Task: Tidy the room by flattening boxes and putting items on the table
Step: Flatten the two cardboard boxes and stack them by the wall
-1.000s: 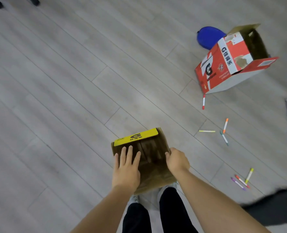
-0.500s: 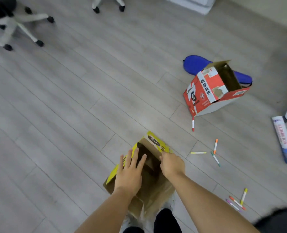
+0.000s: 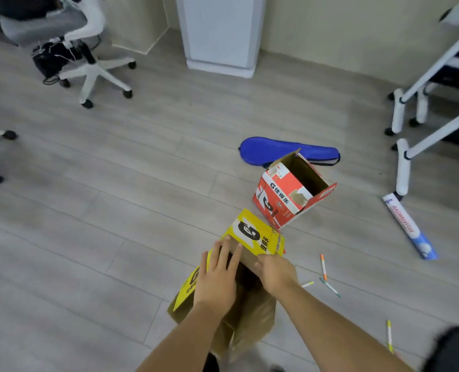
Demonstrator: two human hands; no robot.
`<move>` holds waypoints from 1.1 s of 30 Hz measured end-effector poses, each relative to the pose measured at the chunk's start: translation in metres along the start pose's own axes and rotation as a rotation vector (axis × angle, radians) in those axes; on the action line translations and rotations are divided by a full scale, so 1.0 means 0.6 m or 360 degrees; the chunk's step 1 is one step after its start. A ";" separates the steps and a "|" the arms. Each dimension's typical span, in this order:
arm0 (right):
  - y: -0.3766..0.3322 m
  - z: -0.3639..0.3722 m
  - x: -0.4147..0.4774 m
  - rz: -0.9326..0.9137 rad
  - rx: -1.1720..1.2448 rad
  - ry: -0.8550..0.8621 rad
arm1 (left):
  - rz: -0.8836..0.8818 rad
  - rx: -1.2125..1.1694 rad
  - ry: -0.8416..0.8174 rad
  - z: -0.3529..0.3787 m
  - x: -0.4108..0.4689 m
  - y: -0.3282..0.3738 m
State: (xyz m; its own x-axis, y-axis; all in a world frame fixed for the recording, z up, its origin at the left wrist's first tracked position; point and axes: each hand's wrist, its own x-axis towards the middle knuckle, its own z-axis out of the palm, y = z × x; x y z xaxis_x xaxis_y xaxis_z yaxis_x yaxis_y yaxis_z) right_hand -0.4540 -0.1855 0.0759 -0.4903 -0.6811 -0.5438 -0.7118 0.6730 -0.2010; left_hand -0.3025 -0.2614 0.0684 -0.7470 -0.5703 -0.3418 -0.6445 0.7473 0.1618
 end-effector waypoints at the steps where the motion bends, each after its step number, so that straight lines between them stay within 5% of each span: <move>1: -0.006 -0.010 0.020 0.0019 0.0022 -0.0007 | 0.0065 0.0024 0.0019 -0.012 0.029 -0.011; 15: -0.043 -0.078 0.198 0.0184 0.0327 -0.0068 | 0.0658 0.0496 -0.0239 -0.127 0.323 -0.073; 26: 0.098 -0.059 0.398 0.0304 0.0872 -0.0539 | 0.0720 0.0599 -0.0377 -0.068 0.533 -0.008; 33: 0.226 -0.115 0.510 0.0603 0.0616 0.0206 | 0.0805 0.0468 -0.0335 -0.047 0.664 0.044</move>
State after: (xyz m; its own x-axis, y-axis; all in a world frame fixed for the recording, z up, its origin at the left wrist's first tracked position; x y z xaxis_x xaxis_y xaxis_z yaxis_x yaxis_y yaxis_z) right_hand -0.7351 -0.3226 -0.0616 -0.7513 -0.3844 -0.5364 -0.2490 0.9179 -0.3090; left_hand -0.6215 -0.4786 -0.0373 -0.8806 -0.0636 -0.4697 -0.1245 0.9872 0.0998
